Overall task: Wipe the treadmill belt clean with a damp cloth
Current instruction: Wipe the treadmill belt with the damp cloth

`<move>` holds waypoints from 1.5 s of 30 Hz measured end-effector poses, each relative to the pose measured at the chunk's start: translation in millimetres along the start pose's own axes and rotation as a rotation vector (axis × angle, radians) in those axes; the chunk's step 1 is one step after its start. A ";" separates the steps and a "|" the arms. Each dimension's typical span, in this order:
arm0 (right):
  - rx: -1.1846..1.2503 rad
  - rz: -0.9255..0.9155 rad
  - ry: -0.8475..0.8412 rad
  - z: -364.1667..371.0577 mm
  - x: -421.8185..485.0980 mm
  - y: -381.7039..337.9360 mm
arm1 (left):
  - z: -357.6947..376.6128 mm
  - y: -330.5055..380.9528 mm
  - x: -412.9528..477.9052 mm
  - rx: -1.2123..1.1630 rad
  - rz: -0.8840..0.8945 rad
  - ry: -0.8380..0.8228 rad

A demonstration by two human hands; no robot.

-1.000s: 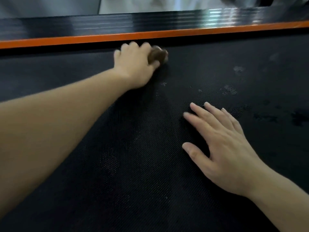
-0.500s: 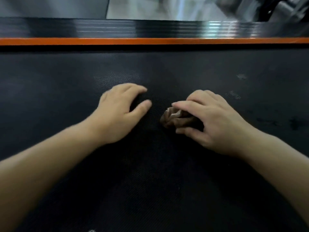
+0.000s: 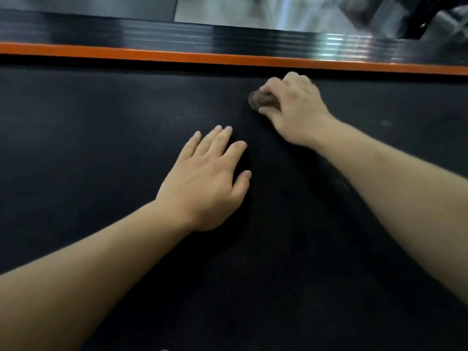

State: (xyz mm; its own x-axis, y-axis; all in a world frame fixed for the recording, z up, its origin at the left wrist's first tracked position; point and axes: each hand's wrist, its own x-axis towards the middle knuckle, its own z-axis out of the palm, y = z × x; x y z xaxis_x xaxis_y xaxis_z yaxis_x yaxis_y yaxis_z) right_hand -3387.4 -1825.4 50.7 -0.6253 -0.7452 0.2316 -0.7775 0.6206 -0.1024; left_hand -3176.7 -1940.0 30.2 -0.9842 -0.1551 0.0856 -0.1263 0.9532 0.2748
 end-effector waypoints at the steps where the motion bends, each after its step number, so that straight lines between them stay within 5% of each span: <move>1: 0.003 0.033 -0.007 -2.4 8.2 8.9 | 0.1 0.2 -0.6 -0.002 0.000 -0.004; 5: 0.082 0.355 0.052 -6.3 43.0 22.9 | 0.2 0.5 0.2 -0.006 0.007 0.013; 11: 0.042 0.036 0.001 1.1 17.1 -2.3 | 2.6 -0.6 0.6 0.002 0.005 0.025; 15: -0.009 0.387 0.032 -17.1 39.0 35.9 | 2.0 -0.7 0.4 -0.020 0.005 0.032; 22: -0.129 -0.065 -0.040 -11.5 -3.8 9.7 | 1.6 -1.1 0.9 -0.012 0.005 0.028; 27: -0.073 0.343 0.025 -28.4 -1.9 42.6 | 1.7 -0.6 0.3 -0.013 0.008 0.036; 32: 0.070 -0.011 -0.079 -21.6 -76.8 -10.2 | 0.8 0.5 0.2 -0.002 -0.001 0.016; 34: -0.006 -0.020 -0.077 -31.1 -79.8 11.4 | -0.4 0.8 -0.9 -0.004 -0.004 0.011; 38: -0.034 0.275 0.015 -31.6 -65.2 29.8 | -2.5 0.7 -0.6 0.004 0.005 -0.003; 42: 0.105 -0.033 -0.053 -30.5 -139.4 -25.1 | -1.9 2.4 -1.0 0.011 0.002 0.007; 45: 0.019 -0.095 -0.032 -40.8 -158.3 -4.5 | -4.3 4.1 -3.0 0.016 -0.027 -0.017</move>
State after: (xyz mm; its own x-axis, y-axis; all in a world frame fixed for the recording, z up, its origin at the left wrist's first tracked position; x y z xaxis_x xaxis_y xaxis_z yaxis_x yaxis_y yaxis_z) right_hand -3282.1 -1700.3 54.0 -0.5505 -0.8081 0.2096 -0.8342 0.5423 -0.1001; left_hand -3173.7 -1936.7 35.2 -0.9824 -0.1765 0.0616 -0.1548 0.9526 0.2618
